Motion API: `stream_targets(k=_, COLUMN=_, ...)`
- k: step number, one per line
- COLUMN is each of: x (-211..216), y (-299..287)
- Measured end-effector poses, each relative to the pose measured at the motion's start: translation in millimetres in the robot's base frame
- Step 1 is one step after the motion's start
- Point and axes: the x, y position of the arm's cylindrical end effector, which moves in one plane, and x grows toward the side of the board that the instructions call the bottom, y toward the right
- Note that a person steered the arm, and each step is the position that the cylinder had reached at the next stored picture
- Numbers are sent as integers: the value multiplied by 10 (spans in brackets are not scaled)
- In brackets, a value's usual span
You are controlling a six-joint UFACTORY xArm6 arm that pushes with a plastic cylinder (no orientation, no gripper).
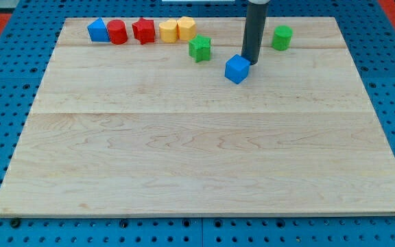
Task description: Push blue cube closer to green star
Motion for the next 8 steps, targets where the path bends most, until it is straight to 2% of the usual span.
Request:
stream_targets(k=1, x=132, y=-256)
stream_targets(k=2, x=316, y=155)
stream_targets(k=3, x=462, y=-105)
stream_targets(k=5, x=479, y=-969)
stream_targets(k=7, x=729, y=-1178)
stream_targets(k=8, x=579, y=-1234)
